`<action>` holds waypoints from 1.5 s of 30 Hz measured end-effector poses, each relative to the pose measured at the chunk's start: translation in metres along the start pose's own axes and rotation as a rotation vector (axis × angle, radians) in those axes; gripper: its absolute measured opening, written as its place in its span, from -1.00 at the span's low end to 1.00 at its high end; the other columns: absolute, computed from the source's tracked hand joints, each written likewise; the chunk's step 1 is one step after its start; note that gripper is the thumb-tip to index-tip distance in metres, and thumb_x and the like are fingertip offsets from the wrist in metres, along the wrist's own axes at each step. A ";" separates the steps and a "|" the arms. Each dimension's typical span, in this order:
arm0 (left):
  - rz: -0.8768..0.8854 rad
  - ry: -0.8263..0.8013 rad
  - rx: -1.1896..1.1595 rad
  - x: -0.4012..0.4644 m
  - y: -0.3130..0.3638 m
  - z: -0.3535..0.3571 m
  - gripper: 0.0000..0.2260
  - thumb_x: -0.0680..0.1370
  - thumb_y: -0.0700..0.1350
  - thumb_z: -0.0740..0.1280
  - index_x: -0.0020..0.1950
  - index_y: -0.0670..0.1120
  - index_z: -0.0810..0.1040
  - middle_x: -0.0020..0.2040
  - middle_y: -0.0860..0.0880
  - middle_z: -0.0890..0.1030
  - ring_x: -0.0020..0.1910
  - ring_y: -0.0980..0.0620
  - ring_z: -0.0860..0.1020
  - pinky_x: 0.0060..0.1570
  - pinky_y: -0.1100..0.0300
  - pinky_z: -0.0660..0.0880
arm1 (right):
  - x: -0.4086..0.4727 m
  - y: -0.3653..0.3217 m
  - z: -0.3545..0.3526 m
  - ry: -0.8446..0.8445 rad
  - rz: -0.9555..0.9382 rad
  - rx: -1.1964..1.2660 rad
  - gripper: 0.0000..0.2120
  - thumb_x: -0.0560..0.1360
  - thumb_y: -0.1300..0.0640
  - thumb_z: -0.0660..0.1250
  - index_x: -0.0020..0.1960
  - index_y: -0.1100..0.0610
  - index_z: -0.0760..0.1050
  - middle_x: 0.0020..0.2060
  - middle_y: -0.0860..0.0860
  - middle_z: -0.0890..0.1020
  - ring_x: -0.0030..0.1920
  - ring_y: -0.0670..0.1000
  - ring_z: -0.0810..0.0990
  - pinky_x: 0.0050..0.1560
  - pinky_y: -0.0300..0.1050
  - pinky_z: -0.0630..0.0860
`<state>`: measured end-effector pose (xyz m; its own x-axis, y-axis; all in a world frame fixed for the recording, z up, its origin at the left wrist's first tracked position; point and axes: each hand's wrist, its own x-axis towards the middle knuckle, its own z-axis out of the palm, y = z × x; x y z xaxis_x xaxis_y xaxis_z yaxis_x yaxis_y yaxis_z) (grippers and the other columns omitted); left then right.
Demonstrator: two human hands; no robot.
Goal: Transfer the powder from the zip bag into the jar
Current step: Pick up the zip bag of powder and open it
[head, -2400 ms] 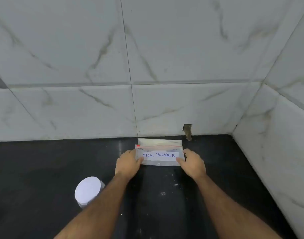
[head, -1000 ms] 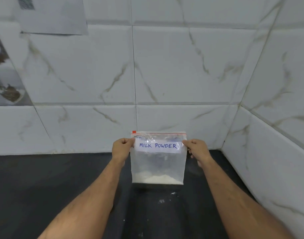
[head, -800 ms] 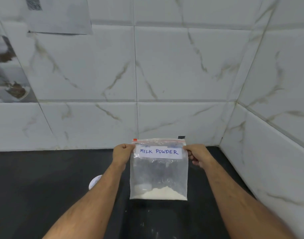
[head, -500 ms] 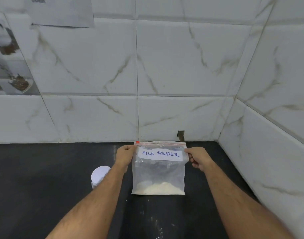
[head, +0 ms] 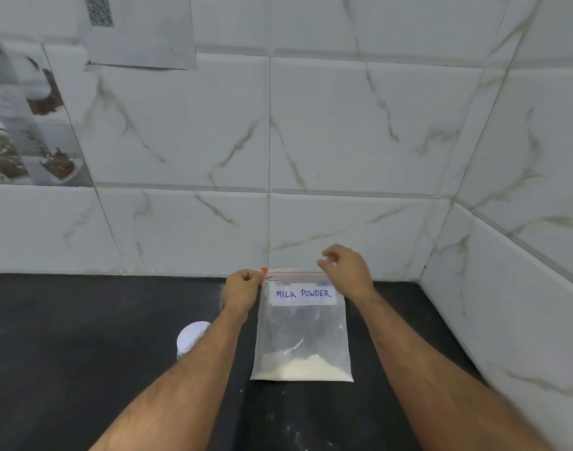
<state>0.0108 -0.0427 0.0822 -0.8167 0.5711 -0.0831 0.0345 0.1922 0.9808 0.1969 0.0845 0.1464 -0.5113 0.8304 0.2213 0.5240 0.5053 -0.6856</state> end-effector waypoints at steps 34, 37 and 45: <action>0.200 -0.103 0.214 -0.010 0.010 -0.018 -0.80 0.59 -0.05 0.35 -0.22 -0.03 0.53 -0.29 0.06 0.55 -0.28 0.05 0.43 -0.14 0.08 0.42 | 0.016 -0.058 0.055 -0.443 -0.232 -0.041 -0.88 0.55 0.18 0.34 -0.16 0.09 0.58 -0.29 -0.11 0.56 -0.27 -0.12 0.50 -0.20 -0.20 0.41; 0.191 -0.073 0.229 -0.011 0.009 -0.019 -0.80 0.58 -0.04 0.34 -0.25 0.00 0.51 -0.31 0.07 0.55 -0.29 0.04 0.44 -0.12 0.05 0.45 | 0.015 -0.053 0.049 -0.421 -0.238 -0.077 -0.88 0.56 0.18 0.34 -0.14 0.10 0.60 -0.28 -0.10 0.56 -0.23 -0.09 0.50 -0.26 -0.27 0.34; 0.192 -0.053 0.236 -0.010 0.013 -0.019 -0.83 0.54 0.00 0.35 -0.24 0.03 0.53 -0.28 0.09 0.58 -0.27 0.05 0.49 -0.08 0.07 0.49 | 0.014 -0.039 0.032 -0.370 -0.203 -0.100 -0.86 0.57 0.17 0.35 -0.03 0.19 0.67 -0.15 -0.03 0.62 -0.11 -0.04 0.53 -0.23 -0.30 0.35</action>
<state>0.0090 -0.0608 0.0992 -0.7511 0.6548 0.0848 0.3236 0.2532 0.9117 0.1475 0.0689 0.1546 -0.8108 0.5814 0.0685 0.4422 0.6849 -0.5791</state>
